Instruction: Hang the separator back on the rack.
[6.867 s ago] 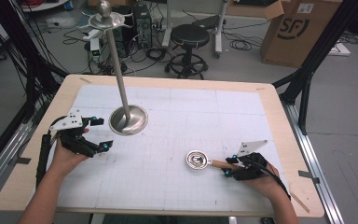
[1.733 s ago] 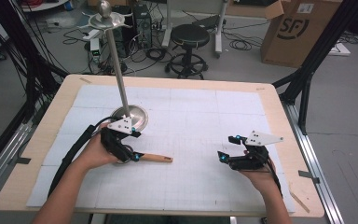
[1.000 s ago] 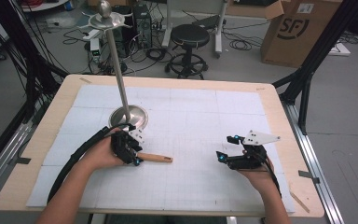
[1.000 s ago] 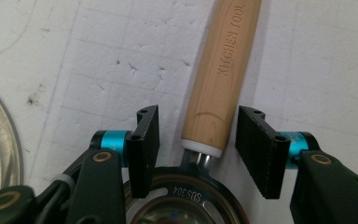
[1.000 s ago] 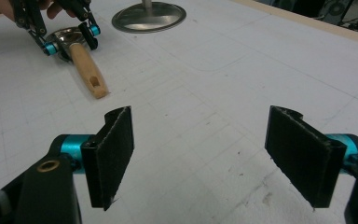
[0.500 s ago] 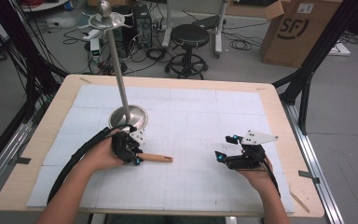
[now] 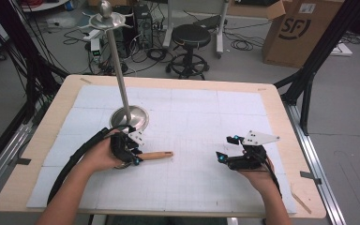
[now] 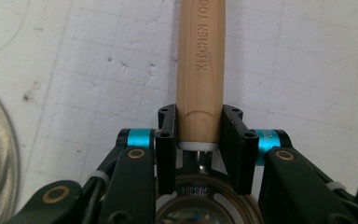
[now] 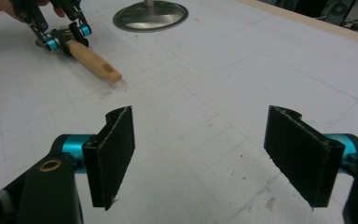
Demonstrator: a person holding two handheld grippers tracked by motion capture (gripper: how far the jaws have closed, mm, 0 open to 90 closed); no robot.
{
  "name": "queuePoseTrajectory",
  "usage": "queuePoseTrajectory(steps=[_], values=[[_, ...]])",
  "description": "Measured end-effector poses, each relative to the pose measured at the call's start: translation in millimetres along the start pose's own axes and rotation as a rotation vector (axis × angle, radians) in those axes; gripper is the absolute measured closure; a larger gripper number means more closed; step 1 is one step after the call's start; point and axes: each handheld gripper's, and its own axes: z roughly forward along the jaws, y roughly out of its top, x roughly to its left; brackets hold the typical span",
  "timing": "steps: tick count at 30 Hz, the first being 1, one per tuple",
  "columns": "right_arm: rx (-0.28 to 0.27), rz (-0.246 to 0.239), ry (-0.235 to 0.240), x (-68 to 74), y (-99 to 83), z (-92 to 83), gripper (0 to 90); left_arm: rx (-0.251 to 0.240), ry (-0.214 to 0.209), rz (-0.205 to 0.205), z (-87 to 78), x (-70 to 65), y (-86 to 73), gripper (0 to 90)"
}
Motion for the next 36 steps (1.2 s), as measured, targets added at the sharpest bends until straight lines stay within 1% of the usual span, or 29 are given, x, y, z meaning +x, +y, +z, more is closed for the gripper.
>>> queuePoseTrajectory(steps=[4,5,7,9,12,13,15,18,21,24,29,33,36], values=[[0.001,0.000,0.000,0.2,0.0,-0.2,23.8,-0.093,0.004,-0.017,-14.7,0.6,-5.3,68.9],[0.001,-0.002,0.001,0.2,-0.1,-0.2,23.8,-0.114,0.005,-0.012,-18.4,0.8,-6.1,68.9],[0.003,-0.004,0.004,0.9,-0.1,0.5,23.8,-0.180,0.003,-0.019,-29.2,-0.1,-8.7,68.9],[0.004,-0.002,0.004,1.1,0.0,1.0,23.8,-0.234,0.006,-0.023,-38.7,-0.7,-11.0,69.0],[0.008,-0.003,0.006,1.1,0.2,1.5,23.8,-0.304,0.013,-0.025,-52.9,-0.5,-15.1,68.9],[0.004,-0.002,0.005,1.4,0.6,1.5,23.8,-0.329,0.007,-0.031,-57.3,-0.4,-16.8,68.9],[-0.001,-0.005,0.007,1.7,1.3,1.3,23.8,-0.374,0.014,-0.037,-65.8,-0.7,-20.3,68.9],[0.001,-0.008,0.007,2.4,1.9,1.3,23.8,-0.419,0.022,-0.045,-77.8,-1.1,-25.8,68.9],[0.001,-0.008,0.010,3.1,2.0,1.7,23.8,-0.452,0.038,-0.067,-86.6,-1.4,-30.8,68.9],[0.008,-0.012,0.013,3.2,1.8,3.2,23.8,-0.485,0.054,-0.084,-91.9,-0.6,-34.7,68.9],[0.004,-0.007,0.014,3.4,2.4,2.7,23.8,-0.543,0.054,-0.101,-97.9,0.3,-38.8,68.9],[0.007,-0.011,0.012,3.3,2.2,2.2,23.8,-0.593,0.064,-0.086,-104.6,-1.7,-40.0,68.9],[0.005,-0.012,0.014,4.3,2.3,2.7,23.8,-0.632,0.083,-0.079,-109.5,-3.1,-41.8,68.9]])
